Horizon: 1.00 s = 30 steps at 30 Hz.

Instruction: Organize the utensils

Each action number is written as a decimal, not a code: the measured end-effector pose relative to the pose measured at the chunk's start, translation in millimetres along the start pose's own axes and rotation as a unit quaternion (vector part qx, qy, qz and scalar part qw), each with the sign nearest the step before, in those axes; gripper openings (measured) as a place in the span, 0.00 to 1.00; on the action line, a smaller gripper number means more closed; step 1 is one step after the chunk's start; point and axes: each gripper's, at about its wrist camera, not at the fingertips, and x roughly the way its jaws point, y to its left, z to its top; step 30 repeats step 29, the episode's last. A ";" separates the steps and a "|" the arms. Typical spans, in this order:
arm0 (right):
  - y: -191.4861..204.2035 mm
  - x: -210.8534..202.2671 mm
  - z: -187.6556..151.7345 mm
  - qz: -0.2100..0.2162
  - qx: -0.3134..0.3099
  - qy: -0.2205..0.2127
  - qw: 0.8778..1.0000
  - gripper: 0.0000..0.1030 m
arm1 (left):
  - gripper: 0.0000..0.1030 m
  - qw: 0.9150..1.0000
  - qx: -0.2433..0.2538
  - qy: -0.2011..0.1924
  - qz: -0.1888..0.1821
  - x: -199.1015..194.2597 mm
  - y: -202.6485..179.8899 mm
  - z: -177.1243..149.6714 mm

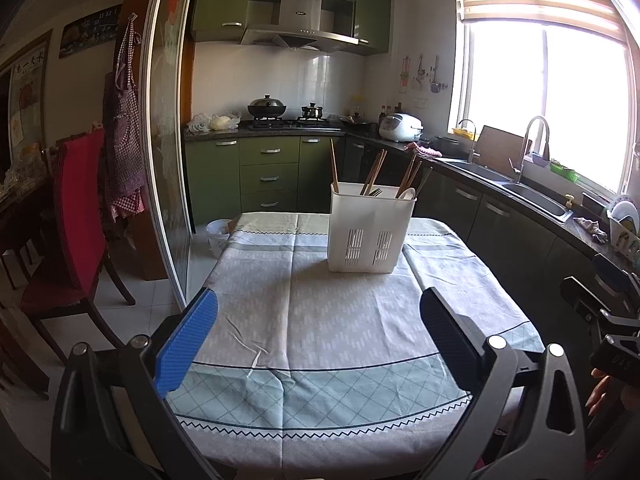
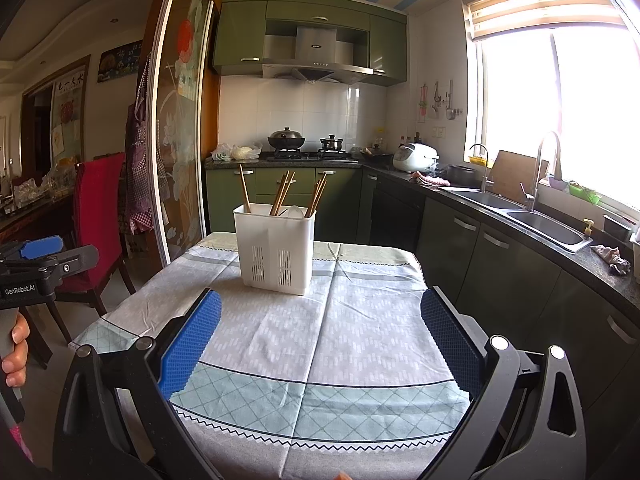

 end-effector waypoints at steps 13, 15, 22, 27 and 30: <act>0.4 0.7 -0.4 0.000 -0.001 0.001 1.000 0.96 | 0.94 1.000 0.007 -0.005 0.002 0.7 -1.1 -1.7; 0.6 0.7 -0.2 0.001 0.000 0.001 1.000 0.96 | 0.94 1.000 0.016 -0.014 0.006 -0.5 -4.6 -1.9; 0.3 1.7 -0.4 0.001 0.000 0.000 1.000 0.96 | 0.94 0.999 0.024 -0.019 0.016 -0.2 -6.9 -0.3; -0.3 3.7 -1.5 0.002 0.001 0.001 1.000 0.96 | 0.93 0.999 0.018 -0.012 0.024 6.1 -2.6 -0.7; -1.3 5.1 -2.6 0.003 0.002 0.002 1.000 0.96 | 0.93 1.000 0.019 -0.003 0.019 11.3 -1.7 -1.8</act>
